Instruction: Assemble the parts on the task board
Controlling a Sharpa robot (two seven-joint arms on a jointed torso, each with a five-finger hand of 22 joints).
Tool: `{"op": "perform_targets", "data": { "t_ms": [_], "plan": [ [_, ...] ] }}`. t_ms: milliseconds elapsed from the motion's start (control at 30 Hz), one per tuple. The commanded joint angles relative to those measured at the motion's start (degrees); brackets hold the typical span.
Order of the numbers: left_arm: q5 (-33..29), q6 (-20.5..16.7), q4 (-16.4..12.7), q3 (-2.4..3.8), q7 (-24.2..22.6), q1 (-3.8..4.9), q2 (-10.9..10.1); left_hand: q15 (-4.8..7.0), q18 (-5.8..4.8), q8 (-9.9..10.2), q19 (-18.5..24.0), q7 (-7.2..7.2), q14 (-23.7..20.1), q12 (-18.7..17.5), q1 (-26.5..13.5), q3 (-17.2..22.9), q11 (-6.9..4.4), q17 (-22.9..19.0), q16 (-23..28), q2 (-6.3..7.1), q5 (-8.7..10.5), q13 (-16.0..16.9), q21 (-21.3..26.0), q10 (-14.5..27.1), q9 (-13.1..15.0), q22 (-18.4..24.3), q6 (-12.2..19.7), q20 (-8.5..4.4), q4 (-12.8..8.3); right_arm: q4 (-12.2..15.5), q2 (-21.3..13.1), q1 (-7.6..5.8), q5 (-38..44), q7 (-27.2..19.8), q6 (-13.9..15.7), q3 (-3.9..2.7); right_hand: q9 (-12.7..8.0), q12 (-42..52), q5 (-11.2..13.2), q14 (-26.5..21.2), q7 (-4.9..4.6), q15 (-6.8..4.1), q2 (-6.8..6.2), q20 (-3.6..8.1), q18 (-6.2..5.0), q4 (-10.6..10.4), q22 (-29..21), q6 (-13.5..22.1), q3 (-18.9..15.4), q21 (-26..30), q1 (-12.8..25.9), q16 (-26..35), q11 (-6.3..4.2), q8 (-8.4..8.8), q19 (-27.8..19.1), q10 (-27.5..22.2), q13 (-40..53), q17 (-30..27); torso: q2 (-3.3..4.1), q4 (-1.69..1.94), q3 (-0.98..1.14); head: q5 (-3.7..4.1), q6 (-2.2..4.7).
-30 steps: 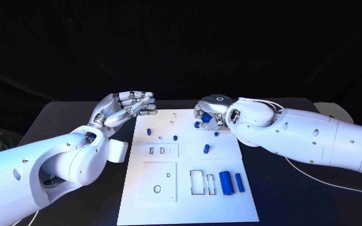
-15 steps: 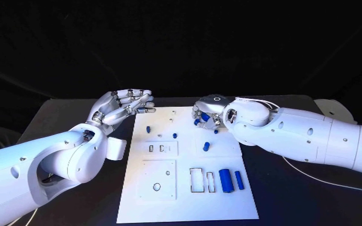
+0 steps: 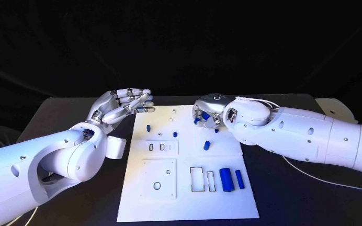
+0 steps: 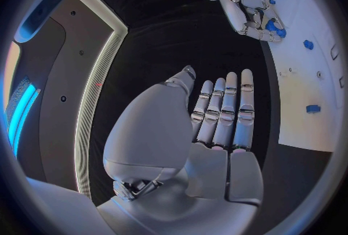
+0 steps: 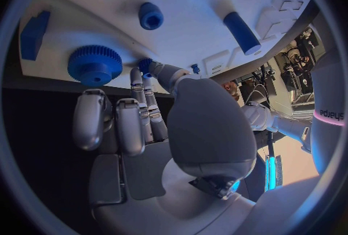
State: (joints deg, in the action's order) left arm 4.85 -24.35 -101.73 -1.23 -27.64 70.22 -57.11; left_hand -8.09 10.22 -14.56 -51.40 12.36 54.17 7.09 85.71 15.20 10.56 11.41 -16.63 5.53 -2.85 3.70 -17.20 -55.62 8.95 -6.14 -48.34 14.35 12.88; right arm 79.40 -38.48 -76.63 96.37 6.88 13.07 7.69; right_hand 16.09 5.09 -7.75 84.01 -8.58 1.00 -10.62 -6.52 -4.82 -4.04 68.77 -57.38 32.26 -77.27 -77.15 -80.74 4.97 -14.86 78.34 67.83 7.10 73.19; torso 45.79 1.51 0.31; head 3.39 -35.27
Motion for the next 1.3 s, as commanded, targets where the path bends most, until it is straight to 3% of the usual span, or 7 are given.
{"op": "perform_targets", "data": {
  "t_ms": [33,367,433,500,567,833,1300],
  "plan": [
    [-0.32,1.03,-0.14,0.05,-0.18,0.09,0.05,-0.2,0.31,0.14,-0.2,1.3,0.12,-0.33,-0.02,0.32,0.2,0.1,0.25,0.52,-0.28,0.01,-0.01,-0.37,-0.05,0.1,-0.24,0.02,0.01,0.06,0.17,0.05,1.21,0.44,0.98,0.02,0.4,0.39,0.36,2.94,0.15,-0.64,0.51,0.03,0.66,-0.03,0.71,-0.89,0.49,-0.59,-0.1,-0.49,-0.17,-0.65,0.64,0.9,0.27,0.21,0.12,0.08,-0.03,0.06,-0.01],
    [-0.35,1.07,-0.22,0.05,0.1,0.1,-0.03,-0.24,0.31,0.22,-0.2,1.4,0.07,-0.47,-0.07,0.37,0.27,0.12,0.32,0.5,-0.27,0.0,0.03,-0.3,-0.08,0.15,-0.16,0.04,0.04,-0.37,0.67,0.12,1.93,1.6,2.75,0.02,0.99,0.49,0.39,2.98,0.43,-0.87,0.77,0.24,0.71,0.16,1.14,-1.37,0.76,-0.87,-0.07,-0.78,-0.42,-1.29,0.69,1.32,0.51,0.46,0.2,0.08,-0.19,-0.05,0.01],
    [-0.35,1.09,-0.22,0.05,0.14,0.1,-0.04,-0.24,0.31,0.22,-0.2,1.4,0.07,-0.47,-0.07,0.37,0.27,0.12,0.32,0.5,-0.27,0.0,0.03,-0.3,-0.08,0.15,-0.16,0.04,0.04,-0.33,0.72,0.13,2.26,1.82,3.43,0.02,1.12,0.48,0.34,2.98,0.47,-0.88,0.88,0.27,0.69,0.22,1.11,-1.47,0.86,-0.85,-0.12,-0.79,-0.45,-1.43,0.64,1.35,0.54,0.43,0.23,0.12,-0.13,-0.05,0.05],
    [-0.38,1.12,-0.19,0.05,0.19,0.11,-0.02,-0.24,0.31,0.22,-0.2,1.4,0.07,-0.47,-0.07,0.37,0.27,0.12,0.32,0.5,-0.27,0.0,0.03,-0.3,-0.08,0.15,-0.16,0.04,0.04,-0.11,0.67,0.13,2.54,1.93,4.92,0.02,1.23,0.48,0.14,2.99,0.48,-0.91,0.94,0.3,0.71,0.3,1.2,-1.51,0.95,-0.91,-0.16,-0.85,-0.46,-1.53,0.65,1.4,0.58,0.49,0.2,0.17,-0.14,-0.02,0.12],
    [-0.47,1.14,-0.12,0.05,0.22,0.11,0.01,-0.27,0.3,0.28,-0.19,1.45,0.04,-0.56,-0.09,0.4,0.31,0.13,0.38,0.49,-0.27,0.0,0.06,-0.25,-0.11,0.18,-0.11,0.05,0.04,0.41,0.43,0.13,2.63,1.96,6.9,0.01,1.91,0.59,-1.71,2.65,0.58,-1.02,0.93,0.4,2.37,0.57,9.49,-1.61,1.19,-5.93,0.08,-0.26,-0.54,-2.1,5.12,1.89,0.88,-0.78,0.17,0.2,-0.15,0.05,0.21],
    [-0.79,1.15,0.11,0.05,0.25,0.11,0.08,-0.27,0.3,0.28,-0.19,1.45,0.04,-0.56,-0.09,0.4,0.31,0.13,0.38,0.49,-0.27,0.0,0.06,-0.25,-0.11,0.18,-0.11,0.05,0.04,1.85,0.14,-0.08,2.36,1.74,12.56,-0.18,2.54,0.63,-2.57,2.53,0.63,-1.11,1.06,0.51,2.55,0.7,10.62,-1.61,1.39,-6.68,0.42,-0.08,-0.7,-2.57,5.62,2.25,1.16,-1.29,0.29,0.16,-0.15,-0.2,0.7],
    [-0.86,1.37,0.26,0.05,0.34,0.11,0.36,-0.31,0.29,0.34,-0.18,1.5,-0.01,-0.67,-0.11,0.47,0.35,0.15,0.45,0.46,-0.26,-0.01,0.1,-0.21,-0.13,0.23,-0.06,0.07,0.05,-3.12,4.8,-0.23,2.15,1.84,14.96,-0.26,2.79,0.49,-2.53,2.53,0.59,-1.08,0.93,0.51,2.59,0.6,10.87,-1.36,1.36,-6.84,0.87,-0.11,-0.65,-2.66,5.68,2.16,1.23,-1.3,0.57,0.45,-0.12,-0.28,0.79]
  ]
}}
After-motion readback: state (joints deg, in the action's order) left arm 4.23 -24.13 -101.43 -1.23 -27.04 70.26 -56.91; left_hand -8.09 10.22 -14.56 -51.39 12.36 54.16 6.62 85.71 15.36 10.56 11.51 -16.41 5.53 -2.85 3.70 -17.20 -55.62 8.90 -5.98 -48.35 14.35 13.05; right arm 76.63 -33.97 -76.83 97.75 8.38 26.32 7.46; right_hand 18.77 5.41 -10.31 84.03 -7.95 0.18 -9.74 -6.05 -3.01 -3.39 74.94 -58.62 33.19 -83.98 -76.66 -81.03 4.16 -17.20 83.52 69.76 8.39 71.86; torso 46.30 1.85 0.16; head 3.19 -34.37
